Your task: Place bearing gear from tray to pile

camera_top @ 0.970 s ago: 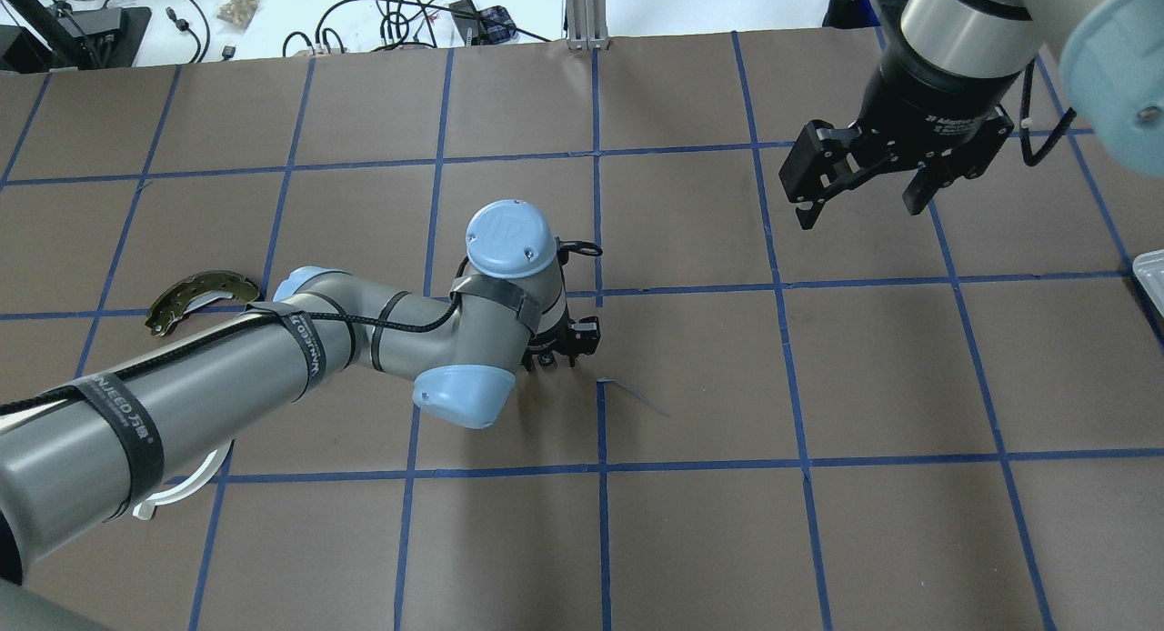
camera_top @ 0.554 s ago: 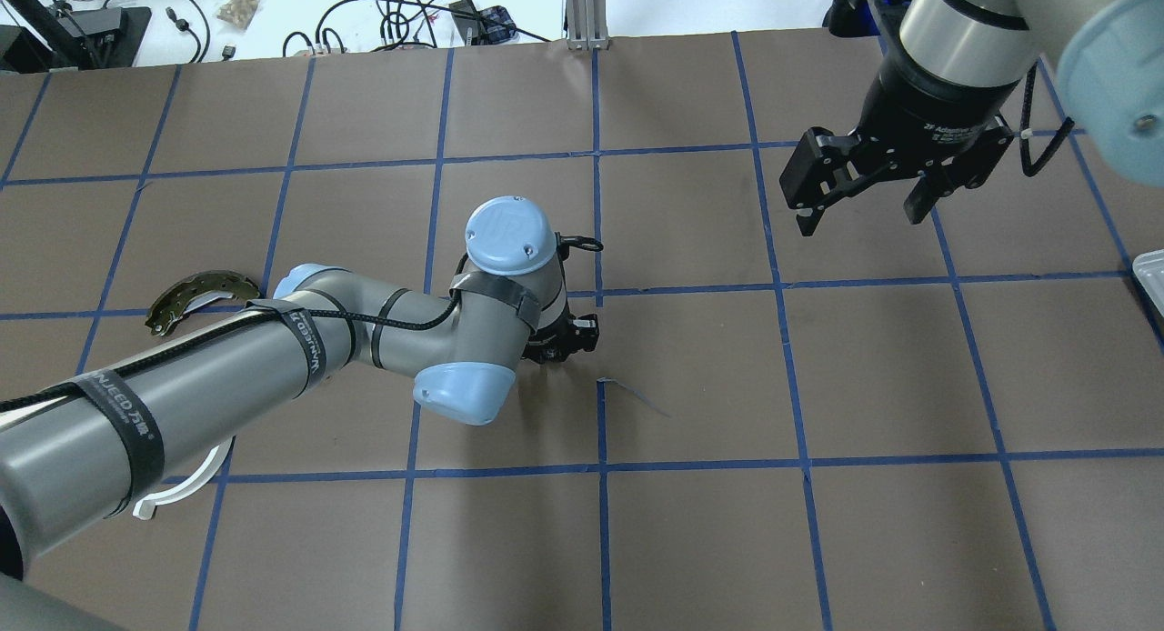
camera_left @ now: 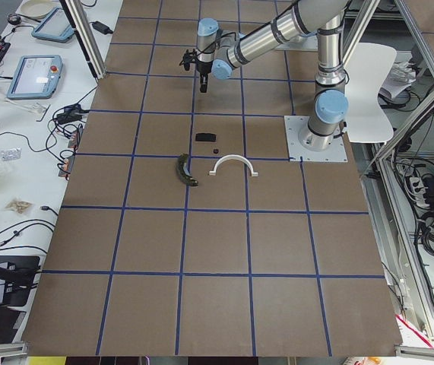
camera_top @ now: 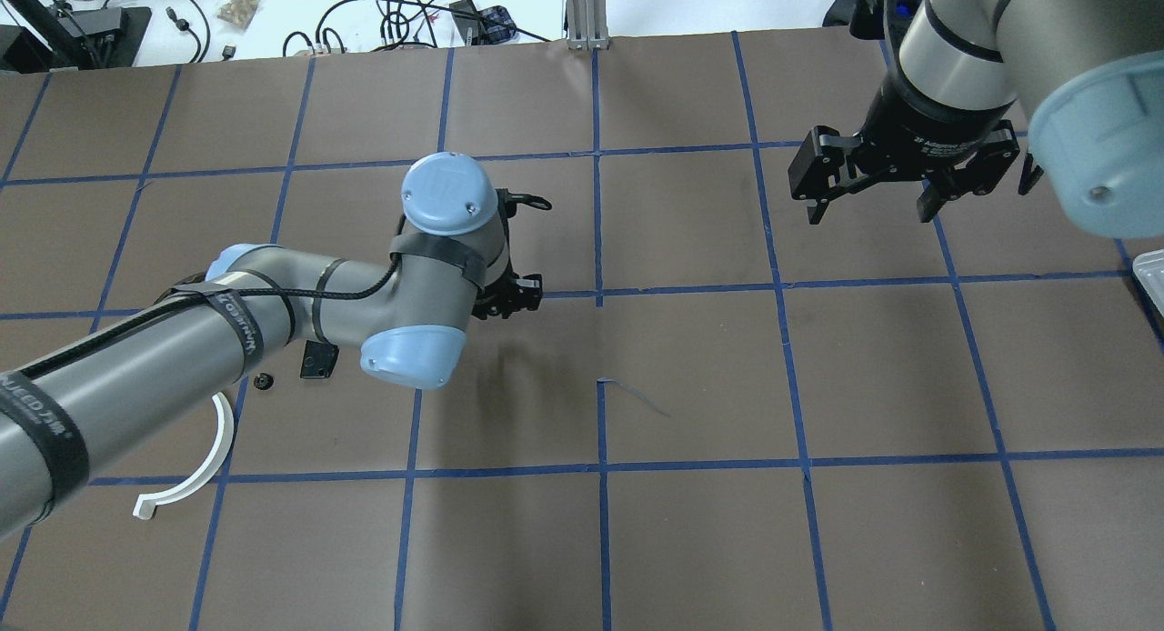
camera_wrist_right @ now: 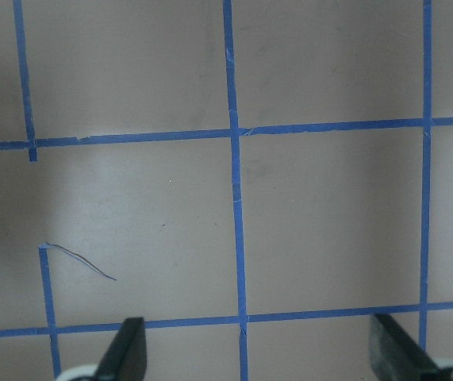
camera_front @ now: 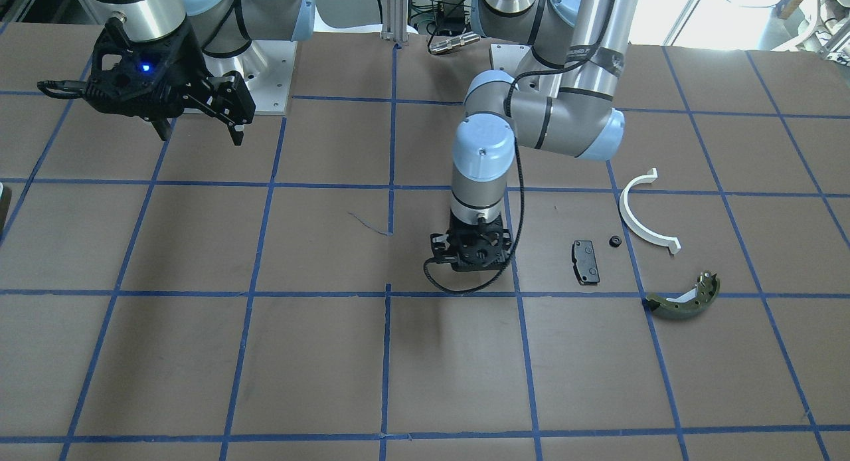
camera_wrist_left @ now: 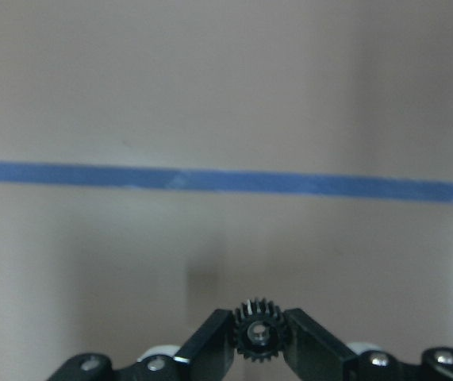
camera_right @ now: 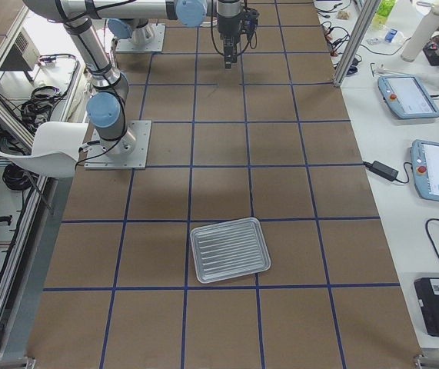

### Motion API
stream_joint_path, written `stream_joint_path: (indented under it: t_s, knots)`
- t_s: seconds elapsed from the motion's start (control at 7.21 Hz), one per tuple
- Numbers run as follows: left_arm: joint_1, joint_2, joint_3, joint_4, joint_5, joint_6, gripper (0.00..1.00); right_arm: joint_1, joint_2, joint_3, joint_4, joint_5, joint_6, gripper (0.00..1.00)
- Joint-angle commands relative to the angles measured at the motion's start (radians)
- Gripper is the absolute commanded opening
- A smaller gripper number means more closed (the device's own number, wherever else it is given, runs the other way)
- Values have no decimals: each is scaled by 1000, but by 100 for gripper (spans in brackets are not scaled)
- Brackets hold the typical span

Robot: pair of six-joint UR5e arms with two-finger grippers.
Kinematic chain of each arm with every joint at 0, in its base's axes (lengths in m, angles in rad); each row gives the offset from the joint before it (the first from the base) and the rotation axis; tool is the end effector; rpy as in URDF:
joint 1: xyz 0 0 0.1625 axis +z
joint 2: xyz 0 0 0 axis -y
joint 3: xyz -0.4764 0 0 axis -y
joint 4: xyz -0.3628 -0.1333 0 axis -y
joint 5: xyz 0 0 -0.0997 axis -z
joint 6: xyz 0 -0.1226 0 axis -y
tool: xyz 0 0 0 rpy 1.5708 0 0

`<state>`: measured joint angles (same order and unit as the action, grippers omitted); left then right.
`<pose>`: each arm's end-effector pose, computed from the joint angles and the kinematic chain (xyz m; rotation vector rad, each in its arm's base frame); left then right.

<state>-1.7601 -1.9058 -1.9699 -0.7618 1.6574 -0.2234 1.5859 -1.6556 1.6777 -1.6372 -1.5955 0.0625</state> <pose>-0.2211 -0.5019 0.2550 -0.0573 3.0685 -0.1398 0.1367 -0.4254 0.5111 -0.0747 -3.1169 0.0705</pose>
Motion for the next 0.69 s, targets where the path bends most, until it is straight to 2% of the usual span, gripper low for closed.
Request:
stream_joint_path:
  t_s: [0.0, 0.28, 0.55]
  knots:
    - [176, 42, -4, -54, 10, 238, 0, 0, -1, 5, -16, -6, 3, 100]
    - [359, 41, -23, -57, 9, 483, 0, 2, -7, 5, -16, 6, 3, 100]
    - [460, 44, -38, -60, 12, 629, 0, 2, -18, 14, -15, 6, 5, 100]
